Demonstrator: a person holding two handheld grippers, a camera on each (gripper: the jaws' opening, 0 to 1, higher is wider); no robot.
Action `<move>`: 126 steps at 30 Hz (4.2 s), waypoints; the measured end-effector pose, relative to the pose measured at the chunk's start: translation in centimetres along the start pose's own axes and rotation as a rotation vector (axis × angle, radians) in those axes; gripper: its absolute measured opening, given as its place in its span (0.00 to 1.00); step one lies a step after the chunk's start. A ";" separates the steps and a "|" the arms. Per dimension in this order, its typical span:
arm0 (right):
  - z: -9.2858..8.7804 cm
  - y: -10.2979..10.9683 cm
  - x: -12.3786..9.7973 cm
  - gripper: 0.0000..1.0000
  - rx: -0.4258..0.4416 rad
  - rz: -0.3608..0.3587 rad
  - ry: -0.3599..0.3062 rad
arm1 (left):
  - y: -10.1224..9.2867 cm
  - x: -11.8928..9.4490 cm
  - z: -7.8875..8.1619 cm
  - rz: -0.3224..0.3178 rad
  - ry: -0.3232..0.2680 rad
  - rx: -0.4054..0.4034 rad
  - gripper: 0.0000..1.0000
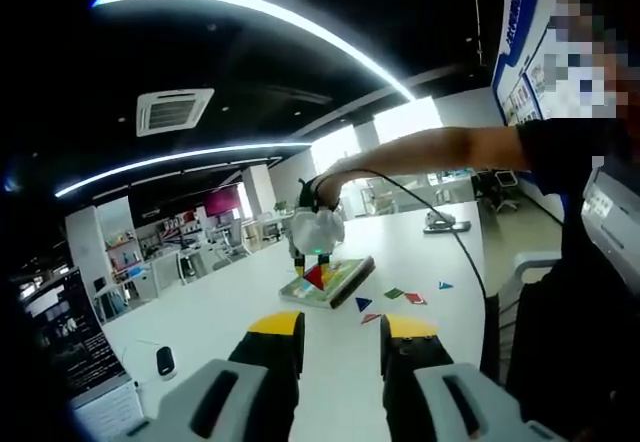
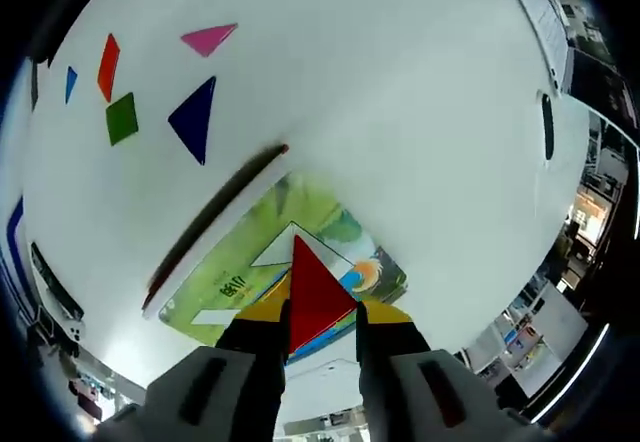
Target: Pick up the tangram pieces one by one and place each piece onto its matching region on the pattern sheet, fitting the shapes together until the outline on the sheet is completely filled by the tangram pieces
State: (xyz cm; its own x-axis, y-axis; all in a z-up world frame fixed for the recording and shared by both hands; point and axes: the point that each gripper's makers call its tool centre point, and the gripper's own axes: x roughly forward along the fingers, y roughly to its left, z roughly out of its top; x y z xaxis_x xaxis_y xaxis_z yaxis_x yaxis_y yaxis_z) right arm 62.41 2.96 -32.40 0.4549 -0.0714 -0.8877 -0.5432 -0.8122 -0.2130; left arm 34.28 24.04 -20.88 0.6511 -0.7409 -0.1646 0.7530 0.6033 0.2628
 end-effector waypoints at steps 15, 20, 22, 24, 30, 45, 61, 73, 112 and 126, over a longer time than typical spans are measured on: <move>0.5 0.3 0.7 0.27 -0.021 0.018 0.001 | -0.2 0.1 0.0 -0.014 0.005 0.005 0.33; 0.8 0.1 1.1 0.27 -0.028 0.017 -0.004 | -0.3 0.1 0.0 -0.016 0.005 0.007 0.33; 0.8 0.2 1.4 0.27 -0.032 0.026 0.000 | -0.3 0.1 0.0 -0.017 0.005 0.009 0.33; 0.8 0.1 1.5 0.27 -0.031 0.028 0.004 | -0.4 0.1 0.0 -0.015 0.005 0.009 0.33; 0.7 0.2 1.6 0.28 -0.018 0.033 0.009 | -0.4 0.0 -0.1 -0.011 0.006 0.008 0.33; 1.2 0.1 2.3 0.28 -0.048 0.039 0.025 | -0.4 -0.1 0.0 -0.008 0.003 0.009 0.33; 1.1 -0.1 2.7 0.28 -0.071 0.052 0.057 | -0.2 -0.1 -0.1 -0.006 0.003 0.008 0.33; 1.1 0.0 2.8 0.28 -0.094 0.071 0.094 | 0.0 -0.2 0.0 0.005 -0.002 -0.002 0.33; -1.3 -0.2 1.2 0.30 0.054 0.044 0.162 | -0.2 -0.1 0.1 0.006 -0.005 0.003 0.33; 0.2 1.4 -2.7 0.42 0.369 -0.010 -0.030 | -0.1 -0.1 0.0 0.009 -0.004 -0.012 0.33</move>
State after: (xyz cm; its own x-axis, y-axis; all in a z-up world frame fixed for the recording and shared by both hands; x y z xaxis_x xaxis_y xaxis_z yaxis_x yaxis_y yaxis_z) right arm 60.24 2.11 -30.38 0.4435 -0.0430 -0.8952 -0.7591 -0.5490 -0.3498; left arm 34.11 24.08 -20.89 0.6576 -0.7366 -0.1581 0.7481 0.6137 0.2525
